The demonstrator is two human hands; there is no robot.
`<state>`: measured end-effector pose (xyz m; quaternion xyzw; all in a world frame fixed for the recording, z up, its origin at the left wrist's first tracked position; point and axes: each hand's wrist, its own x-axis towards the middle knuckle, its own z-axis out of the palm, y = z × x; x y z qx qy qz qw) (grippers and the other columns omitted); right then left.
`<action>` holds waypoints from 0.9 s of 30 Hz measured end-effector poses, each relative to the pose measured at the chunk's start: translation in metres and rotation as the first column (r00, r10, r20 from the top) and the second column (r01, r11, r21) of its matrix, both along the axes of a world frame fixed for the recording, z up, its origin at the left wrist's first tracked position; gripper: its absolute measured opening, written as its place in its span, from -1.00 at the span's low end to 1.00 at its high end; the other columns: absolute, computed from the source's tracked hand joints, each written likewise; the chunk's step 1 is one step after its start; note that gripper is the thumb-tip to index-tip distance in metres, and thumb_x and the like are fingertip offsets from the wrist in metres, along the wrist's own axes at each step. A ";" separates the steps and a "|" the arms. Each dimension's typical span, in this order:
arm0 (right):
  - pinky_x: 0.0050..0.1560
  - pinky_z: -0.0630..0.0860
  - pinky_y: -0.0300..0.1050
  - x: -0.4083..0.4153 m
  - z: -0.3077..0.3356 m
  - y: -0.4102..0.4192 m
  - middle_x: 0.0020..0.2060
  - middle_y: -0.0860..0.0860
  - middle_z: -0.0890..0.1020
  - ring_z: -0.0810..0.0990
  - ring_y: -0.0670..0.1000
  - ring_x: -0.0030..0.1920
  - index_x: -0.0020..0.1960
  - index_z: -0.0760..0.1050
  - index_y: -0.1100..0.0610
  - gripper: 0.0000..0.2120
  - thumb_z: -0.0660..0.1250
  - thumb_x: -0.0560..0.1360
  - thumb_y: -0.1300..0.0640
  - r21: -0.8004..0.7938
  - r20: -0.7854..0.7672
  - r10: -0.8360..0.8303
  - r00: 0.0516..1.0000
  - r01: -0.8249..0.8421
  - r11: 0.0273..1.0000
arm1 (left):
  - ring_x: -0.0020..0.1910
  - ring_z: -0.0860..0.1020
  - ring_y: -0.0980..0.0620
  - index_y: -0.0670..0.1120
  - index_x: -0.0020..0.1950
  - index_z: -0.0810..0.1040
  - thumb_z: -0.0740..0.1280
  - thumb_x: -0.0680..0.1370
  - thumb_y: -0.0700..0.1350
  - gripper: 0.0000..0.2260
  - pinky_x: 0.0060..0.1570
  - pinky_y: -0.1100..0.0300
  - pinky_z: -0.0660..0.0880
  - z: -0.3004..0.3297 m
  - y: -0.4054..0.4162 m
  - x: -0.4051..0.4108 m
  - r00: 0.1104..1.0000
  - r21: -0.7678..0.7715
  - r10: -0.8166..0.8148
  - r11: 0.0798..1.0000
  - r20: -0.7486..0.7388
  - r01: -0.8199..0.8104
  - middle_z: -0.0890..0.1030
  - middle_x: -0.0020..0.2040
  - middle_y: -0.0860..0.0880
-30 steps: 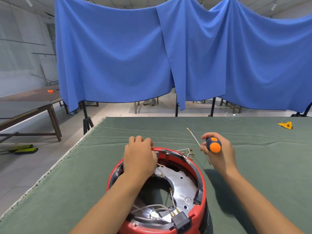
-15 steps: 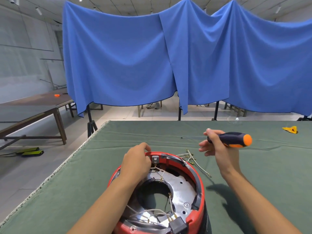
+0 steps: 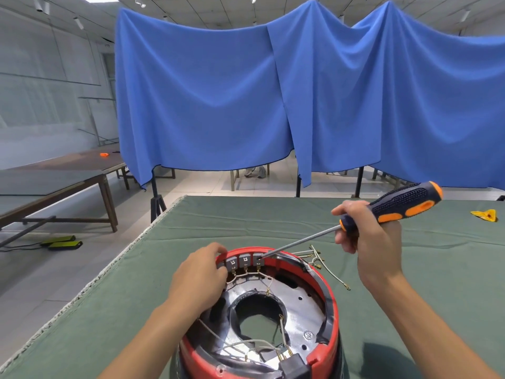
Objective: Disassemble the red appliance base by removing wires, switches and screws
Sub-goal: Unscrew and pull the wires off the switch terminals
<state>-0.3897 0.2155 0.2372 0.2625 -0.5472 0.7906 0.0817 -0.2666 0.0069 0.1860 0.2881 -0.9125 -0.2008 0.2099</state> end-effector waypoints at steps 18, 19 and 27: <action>-0.54 0.36 -0.19 0.015 -0.015 -0.015 -0.57 -0.02 0.43 0.46 0.07 -0.52 -0.45 0.38 0.05 -0.80 0.32 0.32 0.17 0.177 -0.043 0.089 0.995 -0.080 0.981 | 0.16 0.54 0.09 0.10 0.24 0.56 0.28 0.42 -0.26 -0.55 0.20 0.07 0.47 0.017 -0.009 -0.012 0.949 0.070 -0.309 0.950 0.065 0.305 0.60 0.18 0.12; -0.54 0.36 -0.19 0.014 -0.016 -0.015 -0.57 -0.02 0.44 0.46 0.07 -0.51 -0.45 0.39 0.05 -0.80 0.32 0.32 0.17 0.178 -0.040 0.080 0.996 -0.072 0.981 | 0.18 0.52 0.07 0.11 0.27 0.52 0.29 0.44 -0.22 -0.57 0.19 0.07 0.46 0.016 -0.009 -0.011 0.962 0.029 -0.262 0.965 0.082 0.260 0.57 0.21 0.12; -0.54 0.36 -0.25 0.015 -0.026 -0.019 -0.54 0.00 0.45 0.48 0.03 -0.52 -0.36 0.41 0.17 -0.89 0.31 0.30 0.20 0.128 -0.014 0.022 1.000 -0.020 0.992 | 0.06 0.57 -0.04 0.12 0.06 0.64 0.32 0.52 -0.08 -0.82 -0.05 0.12 0.47 0.007 -0.007 -0.007 1.000 -0.111 -0.003 0.994 0.006 0.004 0.66 0.01 0.09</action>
